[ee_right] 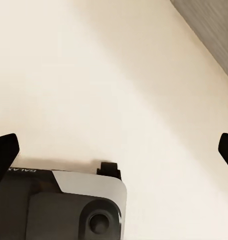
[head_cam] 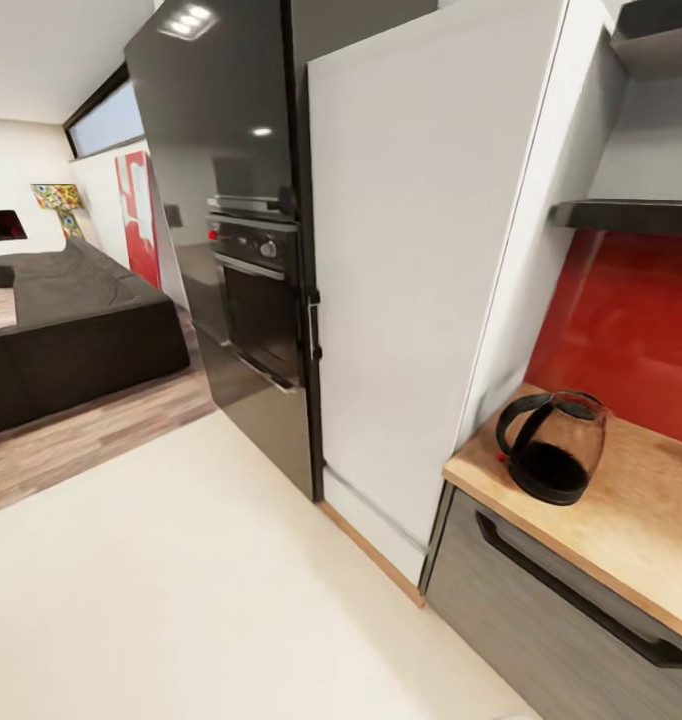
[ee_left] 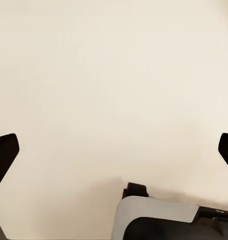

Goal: Set up a coffee station on the kitchen countertop: keep the coffee maker on the countertop, move the bottle of coffee from the kitchen shelf to the counter next to the coffee maker, place a paper coffee filter on top of the coffee maker, put the saucer next to the coffee maker with the coffee cup on the saucer, and place the electric kettle next to the coffee maker.

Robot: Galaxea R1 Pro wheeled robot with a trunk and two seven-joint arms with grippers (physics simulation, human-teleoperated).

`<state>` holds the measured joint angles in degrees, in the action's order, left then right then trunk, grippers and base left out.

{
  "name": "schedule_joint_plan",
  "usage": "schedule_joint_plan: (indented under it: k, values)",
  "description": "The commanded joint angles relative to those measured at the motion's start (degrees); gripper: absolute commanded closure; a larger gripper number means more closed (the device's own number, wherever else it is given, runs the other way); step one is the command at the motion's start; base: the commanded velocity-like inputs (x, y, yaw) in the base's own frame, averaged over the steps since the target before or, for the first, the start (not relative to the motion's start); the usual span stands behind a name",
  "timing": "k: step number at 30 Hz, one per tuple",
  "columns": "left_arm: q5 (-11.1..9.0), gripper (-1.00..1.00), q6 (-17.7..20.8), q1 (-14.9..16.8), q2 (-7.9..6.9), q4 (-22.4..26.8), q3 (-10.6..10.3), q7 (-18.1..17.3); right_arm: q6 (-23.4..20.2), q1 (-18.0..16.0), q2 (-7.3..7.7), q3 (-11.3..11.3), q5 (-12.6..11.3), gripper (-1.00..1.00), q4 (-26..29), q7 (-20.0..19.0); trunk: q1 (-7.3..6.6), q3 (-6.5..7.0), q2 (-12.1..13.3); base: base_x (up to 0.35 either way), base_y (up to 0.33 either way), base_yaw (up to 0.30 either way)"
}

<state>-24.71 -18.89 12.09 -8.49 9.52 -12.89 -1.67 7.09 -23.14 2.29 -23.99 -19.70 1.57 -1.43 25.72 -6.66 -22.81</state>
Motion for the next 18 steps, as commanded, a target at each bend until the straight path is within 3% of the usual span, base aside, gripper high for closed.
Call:
schedule_joint_plan:
  k: [1, 18]
  values:
    - [-0.6, -1.00, -0.2, 0.0, -0.03, 0.0, -0.4, -0.2, 0.2, -0.1, 0.00, -0.4, -0.6, -1.00, -0.1, -0.1, 0.06, -0.12, -0.1, 0.306, 0.198, -0.264]
    - [-0.6, -1.00, -0.2, 0.0, -0.03, 0.0, -0.4, -0.2, 0.2, -0.1, 0.00, -0.4, -0.6, -1.00, -0.1, -0.1, 0.06, -0.12, -0.1, 0.278, 0.232, -0.264]
